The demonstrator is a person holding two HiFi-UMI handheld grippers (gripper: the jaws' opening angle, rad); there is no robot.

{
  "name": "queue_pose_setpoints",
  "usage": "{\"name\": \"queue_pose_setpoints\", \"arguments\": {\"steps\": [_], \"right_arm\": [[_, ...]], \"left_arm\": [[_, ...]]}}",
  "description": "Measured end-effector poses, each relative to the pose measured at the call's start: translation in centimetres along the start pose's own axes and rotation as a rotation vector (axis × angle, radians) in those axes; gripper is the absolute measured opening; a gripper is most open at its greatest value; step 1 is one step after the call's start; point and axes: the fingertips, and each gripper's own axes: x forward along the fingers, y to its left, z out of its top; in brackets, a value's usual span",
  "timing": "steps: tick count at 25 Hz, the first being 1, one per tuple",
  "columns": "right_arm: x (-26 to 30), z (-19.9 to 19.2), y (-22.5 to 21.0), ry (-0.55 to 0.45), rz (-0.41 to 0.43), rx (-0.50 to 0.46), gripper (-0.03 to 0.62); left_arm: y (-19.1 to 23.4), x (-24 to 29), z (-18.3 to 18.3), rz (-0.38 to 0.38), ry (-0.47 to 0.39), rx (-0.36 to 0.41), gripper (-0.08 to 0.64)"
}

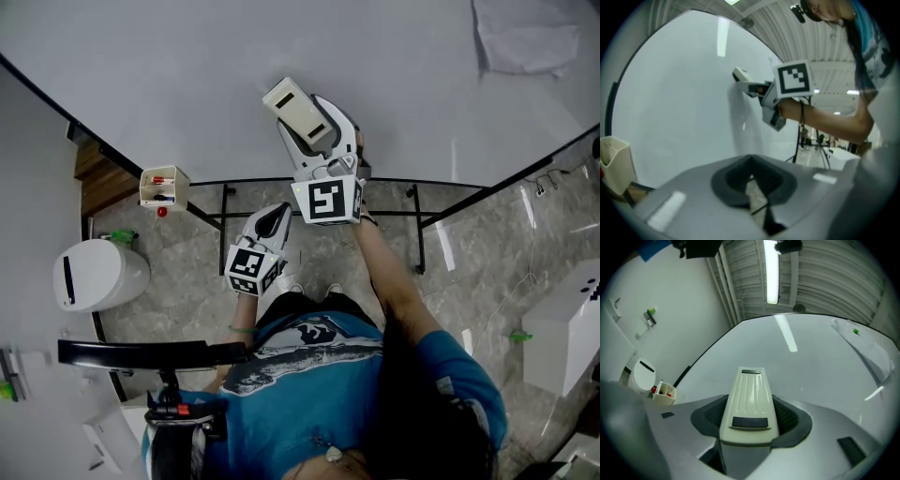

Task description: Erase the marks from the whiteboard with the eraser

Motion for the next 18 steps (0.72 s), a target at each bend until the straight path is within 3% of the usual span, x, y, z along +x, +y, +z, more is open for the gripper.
{"name": "queue_pose_setpoints", "arguments": {"steps": [4,13,18], "right_arm": [[-2.8,2.3,-7.4,-0.086,-0.141,0.021,0.264],[-9.9,0.2,-22.6,-0.012,-0.464,0.050,0.264],[-12.5,-1.3,-26.6,0.012,-0.562,0.105,0.264]], "left_arm": [[-1.7,0.9,0.5,-0.044,-0.011,0.006,0.003],[-4.5,3.2,1.7,-0.119,-0.019,0.021,0.003],[-5.4,3.4,2.2,-0.135,-0.026,0.026,0.003]]}}
